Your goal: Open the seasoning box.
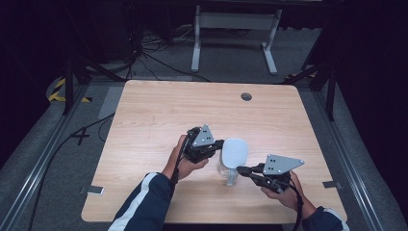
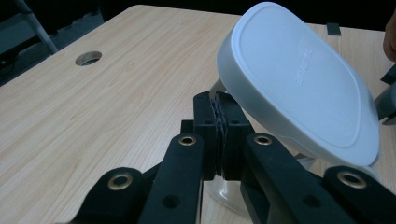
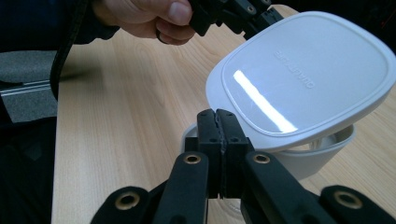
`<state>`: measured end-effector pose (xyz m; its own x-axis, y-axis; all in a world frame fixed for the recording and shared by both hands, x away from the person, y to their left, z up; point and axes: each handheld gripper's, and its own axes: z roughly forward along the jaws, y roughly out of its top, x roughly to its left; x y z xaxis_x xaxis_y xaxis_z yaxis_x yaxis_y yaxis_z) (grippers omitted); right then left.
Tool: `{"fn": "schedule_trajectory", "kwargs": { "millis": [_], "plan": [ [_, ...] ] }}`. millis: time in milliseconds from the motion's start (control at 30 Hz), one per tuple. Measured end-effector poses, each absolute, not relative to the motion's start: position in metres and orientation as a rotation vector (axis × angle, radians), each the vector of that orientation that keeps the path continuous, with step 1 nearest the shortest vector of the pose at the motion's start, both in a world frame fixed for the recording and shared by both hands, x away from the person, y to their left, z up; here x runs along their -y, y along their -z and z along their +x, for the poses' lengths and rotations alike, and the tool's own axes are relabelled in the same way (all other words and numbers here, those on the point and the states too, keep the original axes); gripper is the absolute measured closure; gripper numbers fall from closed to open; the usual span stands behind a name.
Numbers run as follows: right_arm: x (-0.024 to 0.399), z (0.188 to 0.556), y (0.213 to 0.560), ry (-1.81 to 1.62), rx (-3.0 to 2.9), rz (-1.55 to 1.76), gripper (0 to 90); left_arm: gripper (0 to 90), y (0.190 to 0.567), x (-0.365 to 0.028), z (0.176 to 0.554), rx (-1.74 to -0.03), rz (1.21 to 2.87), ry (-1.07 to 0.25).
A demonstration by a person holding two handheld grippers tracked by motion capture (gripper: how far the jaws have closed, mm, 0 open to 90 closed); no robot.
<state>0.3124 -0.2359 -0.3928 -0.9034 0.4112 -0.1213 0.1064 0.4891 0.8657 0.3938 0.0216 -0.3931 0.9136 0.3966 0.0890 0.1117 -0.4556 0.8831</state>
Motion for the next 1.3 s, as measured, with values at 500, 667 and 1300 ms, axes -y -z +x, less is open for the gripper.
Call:
{"fn": "schedule_trajectory", "kwargs": {
  "millis": [500, 667, 1300],
  "plan": [
    [0.258, 0.309, 0.394, -1.339, -2.424, 0.497, 89.6, 88.4, 0.378, -0.022, 0.383, -0.311, 2.044, -0.377],
    [0.265, 0.306, 0.394, -1.33, -2.422, 0.506, 89.6, 87.8, 0.375, -0.021, 0.376, -0.302, 2.036, -0.369],
    [0.285, 0.302, 0.394, -1.311, -2.401, 0.566, 89.6, 88.3, 0.37, -0.016, 0.36, -0.255, 2.037, -0.371]
  ]
}}
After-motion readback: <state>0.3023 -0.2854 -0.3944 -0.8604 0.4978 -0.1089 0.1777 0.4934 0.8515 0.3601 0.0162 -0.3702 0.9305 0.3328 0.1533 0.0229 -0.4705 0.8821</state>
